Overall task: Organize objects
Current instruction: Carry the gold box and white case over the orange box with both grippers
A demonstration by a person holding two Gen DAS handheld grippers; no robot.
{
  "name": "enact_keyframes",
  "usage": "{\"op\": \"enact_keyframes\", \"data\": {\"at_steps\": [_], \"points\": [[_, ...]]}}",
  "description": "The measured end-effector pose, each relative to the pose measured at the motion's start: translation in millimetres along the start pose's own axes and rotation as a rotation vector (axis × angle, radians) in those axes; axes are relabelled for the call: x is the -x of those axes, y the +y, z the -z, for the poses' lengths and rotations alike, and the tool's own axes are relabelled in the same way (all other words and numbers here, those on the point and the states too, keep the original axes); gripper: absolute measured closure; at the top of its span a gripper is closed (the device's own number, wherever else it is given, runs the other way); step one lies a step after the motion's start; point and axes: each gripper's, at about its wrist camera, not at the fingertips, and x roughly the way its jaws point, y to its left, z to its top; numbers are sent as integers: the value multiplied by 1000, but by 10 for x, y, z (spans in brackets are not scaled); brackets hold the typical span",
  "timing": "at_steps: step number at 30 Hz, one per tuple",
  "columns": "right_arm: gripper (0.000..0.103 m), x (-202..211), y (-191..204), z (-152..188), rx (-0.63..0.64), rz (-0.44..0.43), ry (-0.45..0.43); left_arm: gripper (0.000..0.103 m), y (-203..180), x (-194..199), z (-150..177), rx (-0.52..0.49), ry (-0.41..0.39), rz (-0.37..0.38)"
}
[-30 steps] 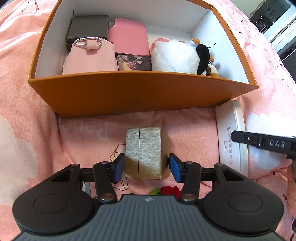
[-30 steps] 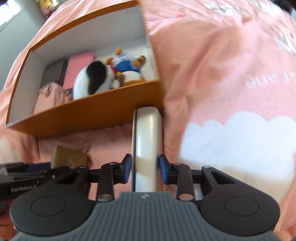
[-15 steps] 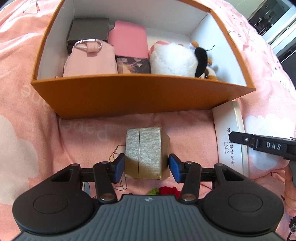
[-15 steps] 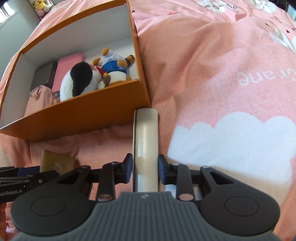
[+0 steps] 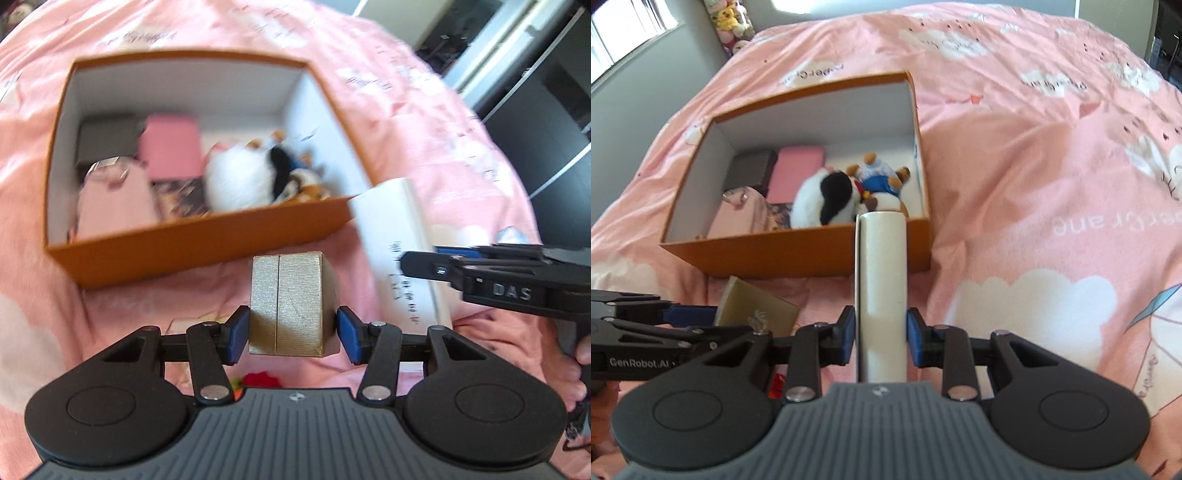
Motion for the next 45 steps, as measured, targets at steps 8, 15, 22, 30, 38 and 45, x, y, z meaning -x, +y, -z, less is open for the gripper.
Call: {"op": "enact_keyframes", "data": {"at_steps": [8,15,22,30,38,45], "points": [[73,365,97,-274,58,-43,-92,45,-94,211,-276,-2,-85,55],[73,458,160,-659,89,-51,-184,45,23,243,-550,29,-146,26],[73,208,143,-1098,76,-29,-220,45,278,99,-792,99,-165,-11],[73,-430,139,-1385,123,61,-177,45,422,-109,-885,132,-140,-15],[73,-906,211,-1449,219,163,-112,45,503,-253,-985,145,-131,-11],[72,-1143,359,-1351,298,259,-63,45,562,-315,-1042,153,-132,-20]]}}
